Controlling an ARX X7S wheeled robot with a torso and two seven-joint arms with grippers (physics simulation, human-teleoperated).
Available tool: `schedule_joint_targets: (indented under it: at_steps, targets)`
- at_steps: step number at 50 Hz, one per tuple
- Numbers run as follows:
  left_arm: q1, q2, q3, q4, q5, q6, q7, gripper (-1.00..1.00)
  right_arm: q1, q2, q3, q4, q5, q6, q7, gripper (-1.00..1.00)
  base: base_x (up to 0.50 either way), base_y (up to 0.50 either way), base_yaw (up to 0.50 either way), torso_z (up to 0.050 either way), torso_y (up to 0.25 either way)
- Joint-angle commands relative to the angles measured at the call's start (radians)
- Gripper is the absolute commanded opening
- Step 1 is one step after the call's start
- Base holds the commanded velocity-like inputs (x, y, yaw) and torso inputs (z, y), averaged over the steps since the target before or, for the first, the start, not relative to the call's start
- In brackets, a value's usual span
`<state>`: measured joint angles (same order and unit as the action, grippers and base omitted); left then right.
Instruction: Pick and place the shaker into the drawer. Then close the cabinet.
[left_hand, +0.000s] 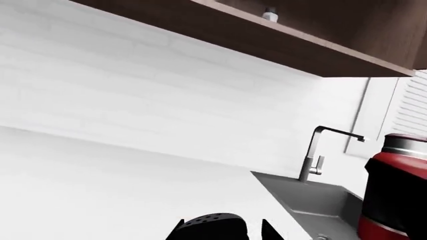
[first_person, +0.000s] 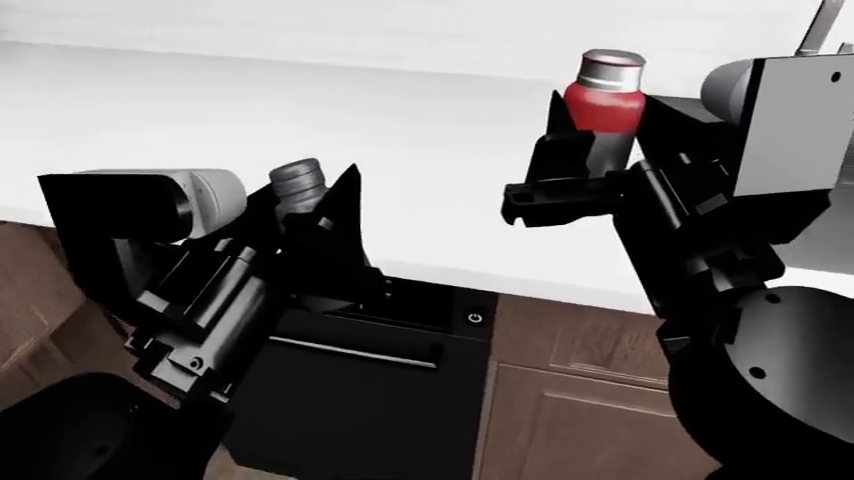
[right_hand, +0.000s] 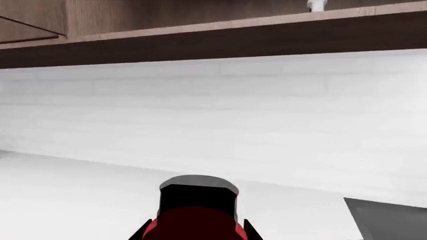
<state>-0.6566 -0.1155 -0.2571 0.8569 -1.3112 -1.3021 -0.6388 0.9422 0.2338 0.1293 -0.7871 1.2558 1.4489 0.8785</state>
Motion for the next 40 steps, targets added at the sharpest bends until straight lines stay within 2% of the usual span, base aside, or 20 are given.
schedule_joint_targets:
  at_steps: [1, 40]
  targets:
    - [0.011, -0.012, 0.029, -0.004, 0.027, 0.037, 0.015, -1.00, -0.007, 0.020, -0.022, 0.003, -0.012, -0.025, 0.006, -1.00, -0.01, 0.00, 0.50, 0.000, 0.000]
    - [-0.020, -0.068, 0.079, -0.025, -0.009, 0.087, -0.028, -1.00, 0.042, 0.054, -0.075, 0.038, 0.104, -0.060, 0.078, -1.00, -0.01, 0.00, 0.50, 0.000, 0.000]
